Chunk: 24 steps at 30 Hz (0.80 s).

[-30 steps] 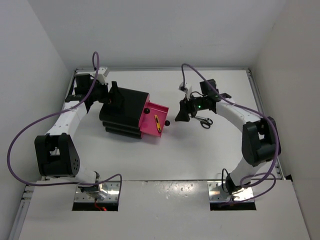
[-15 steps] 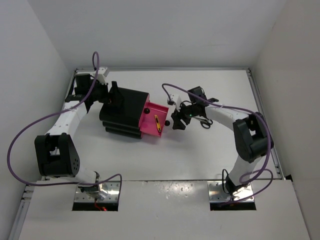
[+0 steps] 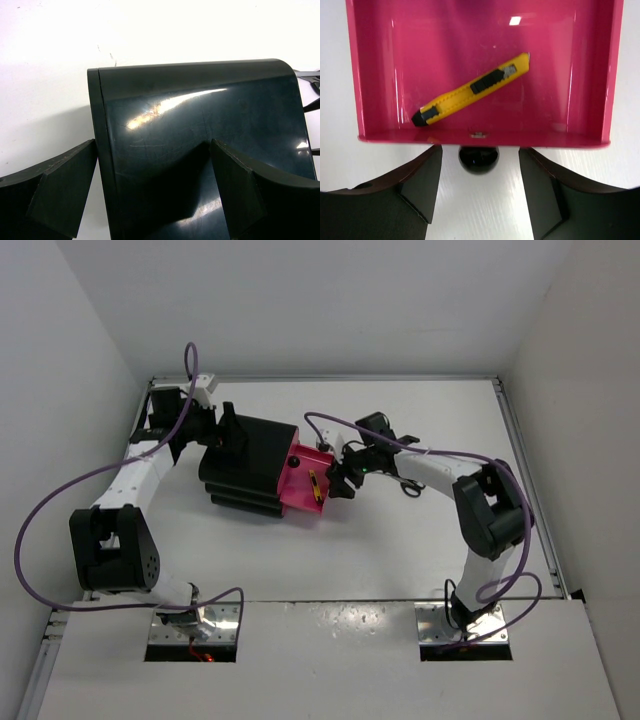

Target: Sort the tools into containers

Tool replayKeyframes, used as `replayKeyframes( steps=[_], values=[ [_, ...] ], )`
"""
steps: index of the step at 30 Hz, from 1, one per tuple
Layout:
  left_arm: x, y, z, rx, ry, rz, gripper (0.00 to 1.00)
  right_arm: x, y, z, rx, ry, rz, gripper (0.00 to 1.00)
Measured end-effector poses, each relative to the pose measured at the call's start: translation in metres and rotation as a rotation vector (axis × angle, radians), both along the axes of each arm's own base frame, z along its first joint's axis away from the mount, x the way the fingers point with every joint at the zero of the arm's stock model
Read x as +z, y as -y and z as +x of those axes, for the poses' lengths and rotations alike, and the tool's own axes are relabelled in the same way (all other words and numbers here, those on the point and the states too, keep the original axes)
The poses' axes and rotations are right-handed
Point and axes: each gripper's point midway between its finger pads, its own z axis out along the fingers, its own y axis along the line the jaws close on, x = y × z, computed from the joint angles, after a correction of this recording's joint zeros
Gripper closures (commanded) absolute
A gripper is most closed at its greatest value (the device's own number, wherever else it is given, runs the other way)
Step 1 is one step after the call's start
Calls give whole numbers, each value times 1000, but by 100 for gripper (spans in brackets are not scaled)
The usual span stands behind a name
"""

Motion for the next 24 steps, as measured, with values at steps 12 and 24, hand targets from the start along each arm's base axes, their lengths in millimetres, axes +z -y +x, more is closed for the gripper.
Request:
replayKeyframes(
  steps=[12,24],
  values=[
    [-1,1,2,-4,-2,-10,3,2,-24,6,18,-21,64,37],
    [-4,1,3,-8,-9,-16,3,9,-53,6,50,-32,162,37]
  ],
)
